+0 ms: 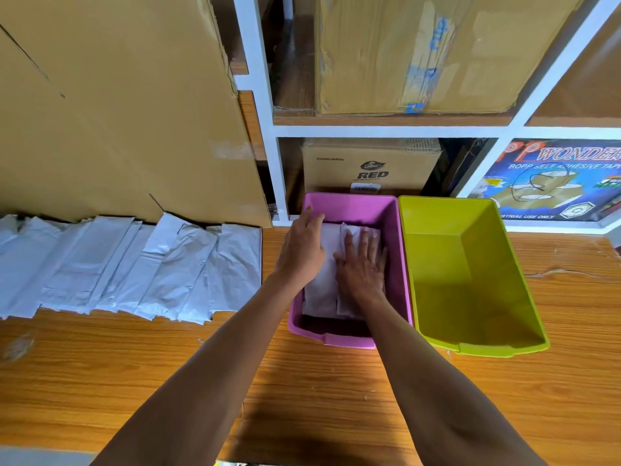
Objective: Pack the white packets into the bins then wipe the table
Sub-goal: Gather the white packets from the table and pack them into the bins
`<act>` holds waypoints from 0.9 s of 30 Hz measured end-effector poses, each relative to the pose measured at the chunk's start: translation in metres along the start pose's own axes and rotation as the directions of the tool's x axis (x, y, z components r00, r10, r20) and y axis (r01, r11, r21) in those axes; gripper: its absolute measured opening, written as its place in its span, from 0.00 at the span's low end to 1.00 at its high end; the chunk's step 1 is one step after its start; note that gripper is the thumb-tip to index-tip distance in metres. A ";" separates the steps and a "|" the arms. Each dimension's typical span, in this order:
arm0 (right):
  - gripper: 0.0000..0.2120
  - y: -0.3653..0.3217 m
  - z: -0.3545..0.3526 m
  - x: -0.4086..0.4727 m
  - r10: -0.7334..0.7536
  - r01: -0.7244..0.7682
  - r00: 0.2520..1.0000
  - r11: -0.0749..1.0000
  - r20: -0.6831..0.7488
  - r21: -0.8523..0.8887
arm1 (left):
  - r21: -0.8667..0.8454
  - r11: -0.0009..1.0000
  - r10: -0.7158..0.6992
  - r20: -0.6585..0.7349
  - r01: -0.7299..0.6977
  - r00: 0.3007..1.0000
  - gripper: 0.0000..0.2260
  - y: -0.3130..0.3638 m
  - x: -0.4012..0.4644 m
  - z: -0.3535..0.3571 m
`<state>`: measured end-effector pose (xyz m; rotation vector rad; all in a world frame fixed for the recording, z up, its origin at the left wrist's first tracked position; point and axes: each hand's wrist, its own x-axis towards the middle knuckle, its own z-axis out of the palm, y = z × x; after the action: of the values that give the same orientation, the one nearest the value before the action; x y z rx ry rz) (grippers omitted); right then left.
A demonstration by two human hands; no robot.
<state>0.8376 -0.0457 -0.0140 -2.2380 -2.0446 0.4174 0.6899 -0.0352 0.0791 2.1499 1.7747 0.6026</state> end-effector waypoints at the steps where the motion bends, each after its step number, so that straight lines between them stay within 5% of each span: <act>1: 0.33 0.000 0.002 0.001 -0.012 0.012 1.000 1.000 -0.024 -0.002 | 0.009 1.000 0.005 0.026 -0.006 1.000 0.27 0.002 0.000 0.001; 7: 0.32 0.018 0.009 0.016 -0.062 0.061 0.992 0.998 0.110 0.006 | 0.066 0.998 -0.025 0.187 0.013 0.982 0.32 0.015 0.004 0.022; 11: 0.34 0.020 0.006 0.015 -0.118 0.117 0.992 0.992 0.044 0.042 | 0.128 0.991 -0.085 0.301 0.049 0.950 0.34 0.018 0.004 0.040; 17: 0.33 0.026 0.006 0.023 -0.130 0.125 0.987 0.991 0.098 0.055 | 0.195 0.976 -0.187 0.545 0.093 0.817 0.33 0.012 0.008 0.063; 27: 0.33 0.029 0.015 0.030 -0.116 0.114 0.984 0.993 0.136 0.019 | 0.264 0.964 -0.197 0.585 0.044 0.787 0.35 0.005 0.007 0.077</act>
<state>0.8636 -0.0209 -0.0396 -2.1261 -2.2180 0.5855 0.7329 -0.0265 0.0158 2.0179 1.6381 -0.3398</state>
